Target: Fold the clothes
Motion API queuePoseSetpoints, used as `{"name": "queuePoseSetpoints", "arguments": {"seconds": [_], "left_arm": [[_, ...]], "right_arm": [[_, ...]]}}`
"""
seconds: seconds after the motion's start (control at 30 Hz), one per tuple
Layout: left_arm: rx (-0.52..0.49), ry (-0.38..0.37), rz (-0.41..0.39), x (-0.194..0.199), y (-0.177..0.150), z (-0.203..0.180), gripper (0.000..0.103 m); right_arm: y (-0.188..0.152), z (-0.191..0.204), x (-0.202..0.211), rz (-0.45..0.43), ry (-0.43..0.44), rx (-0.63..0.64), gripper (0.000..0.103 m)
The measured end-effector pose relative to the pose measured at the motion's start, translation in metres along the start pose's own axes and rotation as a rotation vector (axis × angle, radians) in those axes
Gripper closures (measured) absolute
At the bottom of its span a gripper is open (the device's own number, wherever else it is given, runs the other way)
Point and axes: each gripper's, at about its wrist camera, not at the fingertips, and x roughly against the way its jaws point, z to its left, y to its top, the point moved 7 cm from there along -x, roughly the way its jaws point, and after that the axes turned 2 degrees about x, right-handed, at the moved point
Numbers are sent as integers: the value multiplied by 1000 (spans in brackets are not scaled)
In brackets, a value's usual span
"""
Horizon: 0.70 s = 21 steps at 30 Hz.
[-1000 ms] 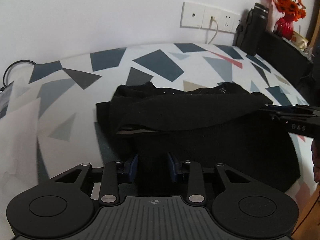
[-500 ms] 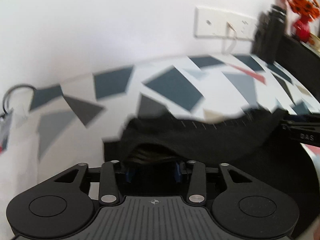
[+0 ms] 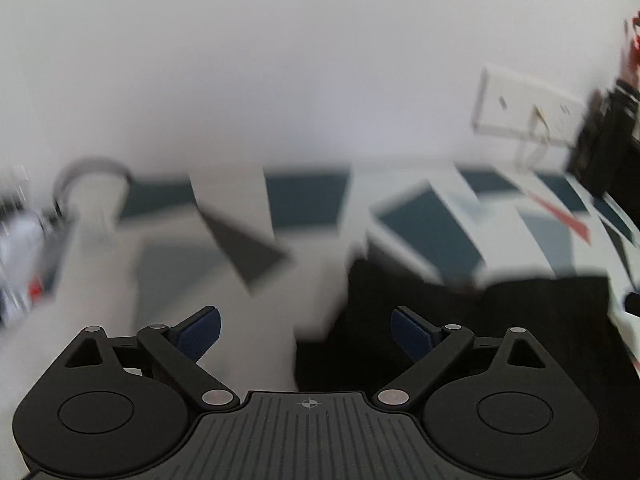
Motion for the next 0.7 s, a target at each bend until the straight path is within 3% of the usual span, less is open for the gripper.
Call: {"name": "queuePoseSetpoints", "arguments": {"seconds": [0.1,0.23,0.33,0.47,0.57,0.6,0.7], "left_arm": [[39,-70,79,5,-27,2,11],[81,-93,119,11,-48,-2,8],[100,-104,160,7,-59,-8,7],[54,-73,134,8,-68,-17,4],[7,-59,121,15,-72,-25,26],[17,-79,130,19,-73,-28,36],[51,-137,158,30,-80,-33,39]], "right_arm": [[-26,7,8,65,50,5,28],[-39,21,5,87,38,91,28],[-38,22,-3,134,49,46,28],[-43,30,-3,164,59,60,27],[-50,37,2,153,64,93,29],[-53,39,4,147,65,102,34],[-59,43,11,131,70,119,39]]}}
